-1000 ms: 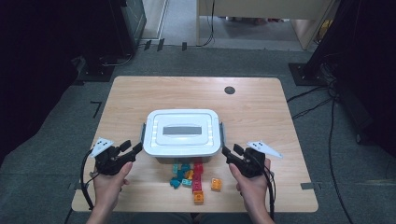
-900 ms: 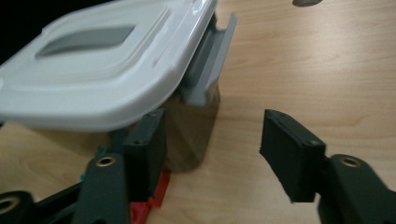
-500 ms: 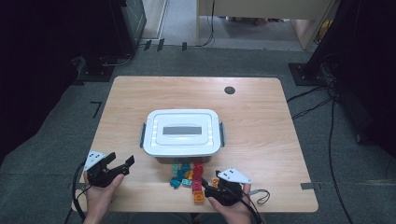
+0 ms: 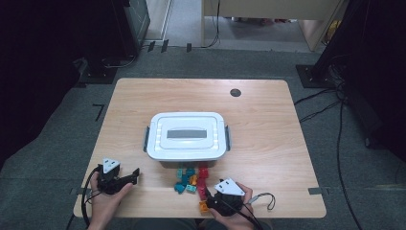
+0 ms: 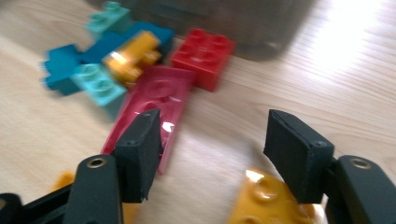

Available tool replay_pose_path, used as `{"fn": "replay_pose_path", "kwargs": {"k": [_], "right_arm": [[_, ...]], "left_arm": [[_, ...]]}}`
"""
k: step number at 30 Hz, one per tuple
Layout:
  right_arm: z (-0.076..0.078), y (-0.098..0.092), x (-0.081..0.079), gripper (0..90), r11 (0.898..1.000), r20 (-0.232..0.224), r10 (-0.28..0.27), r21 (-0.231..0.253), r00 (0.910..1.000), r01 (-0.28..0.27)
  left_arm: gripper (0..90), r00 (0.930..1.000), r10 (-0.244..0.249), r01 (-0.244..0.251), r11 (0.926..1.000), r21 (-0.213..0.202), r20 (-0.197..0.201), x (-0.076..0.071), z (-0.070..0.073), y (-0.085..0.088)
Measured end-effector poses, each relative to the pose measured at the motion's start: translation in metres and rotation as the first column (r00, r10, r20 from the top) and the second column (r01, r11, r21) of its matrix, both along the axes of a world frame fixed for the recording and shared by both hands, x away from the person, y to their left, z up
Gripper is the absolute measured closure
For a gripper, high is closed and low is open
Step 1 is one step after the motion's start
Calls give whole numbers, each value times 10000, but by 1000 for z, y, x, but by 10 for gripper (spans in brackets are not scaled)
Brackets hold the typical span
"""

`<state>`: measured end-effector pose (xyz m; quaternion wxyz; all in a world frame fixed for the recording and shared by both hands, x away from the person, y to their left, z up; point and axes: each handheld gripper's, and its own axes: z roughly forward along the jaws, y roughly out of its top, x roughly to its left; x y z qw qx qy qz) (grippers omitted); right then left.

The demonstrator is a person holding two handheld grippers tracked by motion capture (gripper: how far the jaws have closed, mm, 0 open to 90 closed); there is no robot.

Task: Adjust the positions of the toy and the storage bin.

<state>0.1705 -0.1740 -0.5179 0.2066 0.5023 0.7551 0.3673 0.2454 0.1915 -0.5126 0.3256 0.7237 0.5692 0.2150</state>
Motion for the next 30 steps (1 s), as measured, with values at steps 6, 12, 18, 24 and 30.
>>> {"fn": "replay_pose_path", "kwargs": {"k": [6, 12, 18, 24, 30], "right_arm": [[1, -18, 10, 369, 9991, -183, -400, 133, 9990, 403], [8, -27, 8, 385, 9980, 73, -625, 87, 9980, 624], [18, -16, -11, 355, 9942, 503, 804, 680, 9955, -837], [16, -3, -27, 324, 9783, 514, 1898, 747, 9805, -1933], [17, 1, -37, 300, 9628, 710, 2423, 1054, 9676, -2489]], "left_arm": [[212, 9999, -29, 27, 9998, 218, 100, 1, -1, 0], [212, 9998, -39, 32, 9992, 399, 176, 1, -2, -1], [212, 9998, -35, 27, 9992, 396, 204, 1, -2, -1], [212, 9998, -49, 41, 9992, 402, 206, 1, -2, -1], [212, 9998, -65, 56, 9989, 462, 196, 1, -2, -1]]}}
